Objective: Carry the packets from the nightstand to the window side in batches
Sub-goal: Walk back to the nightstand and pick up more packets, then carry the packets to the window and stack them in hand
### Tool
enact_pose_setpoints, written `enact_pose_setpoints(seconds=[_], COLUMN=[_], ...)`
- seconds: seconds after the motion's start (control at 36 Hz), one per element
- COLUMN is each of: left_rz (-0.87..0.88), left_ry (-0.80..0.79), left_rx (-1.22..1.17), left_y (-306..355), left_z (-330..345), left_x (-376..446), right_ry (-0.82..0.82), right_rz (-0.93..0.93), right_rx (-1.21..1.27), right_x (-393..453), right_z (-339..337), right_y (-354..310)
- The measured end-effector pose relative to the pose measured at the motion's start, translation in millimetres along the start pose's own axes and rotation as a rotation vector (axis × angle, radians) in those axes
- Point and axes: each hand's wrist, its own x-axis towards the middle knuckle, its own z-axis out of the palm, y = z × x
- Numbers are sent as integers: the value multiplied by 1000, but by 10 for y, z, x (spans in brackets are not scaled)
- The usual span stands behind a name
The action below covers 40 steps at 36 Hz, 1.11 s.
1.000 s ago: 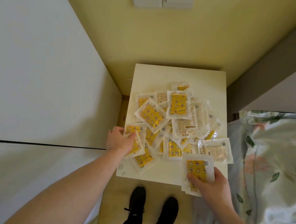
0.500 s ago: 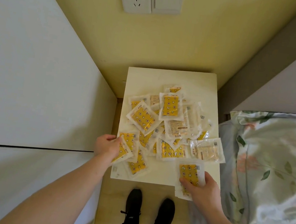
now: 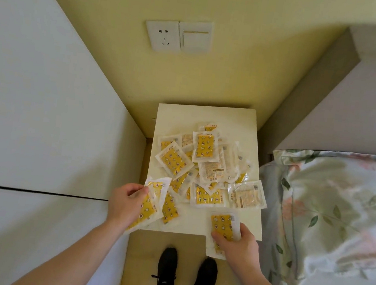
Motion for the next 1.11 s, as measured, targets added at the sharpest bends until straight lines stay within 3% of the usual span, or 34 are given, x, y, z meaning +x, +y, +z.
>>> enact_pose_setpoints(seconds=[0.22, 0.56, 0.92, 1.11], left_rz=[167, 502, 907, 1092], left_ry=[-4, -267, -527, -627], left_rx=[68, 231, 321, 349], left_y=[465, 1041, 1339, 1216], left_z=[-203, -294, -92, 162], left_x=[-662, -1752, -2957, -3902], right_ry=[59, 286, 549, 701], right_rz=[-35, -24, 9, 43], right_rx=[25, 191, 361, 369], right_x=[-557, -1943, -3265, -4133], right_z=[-406, -928, -1265, -1591], right_y=[-208, -53, 705, 1476])
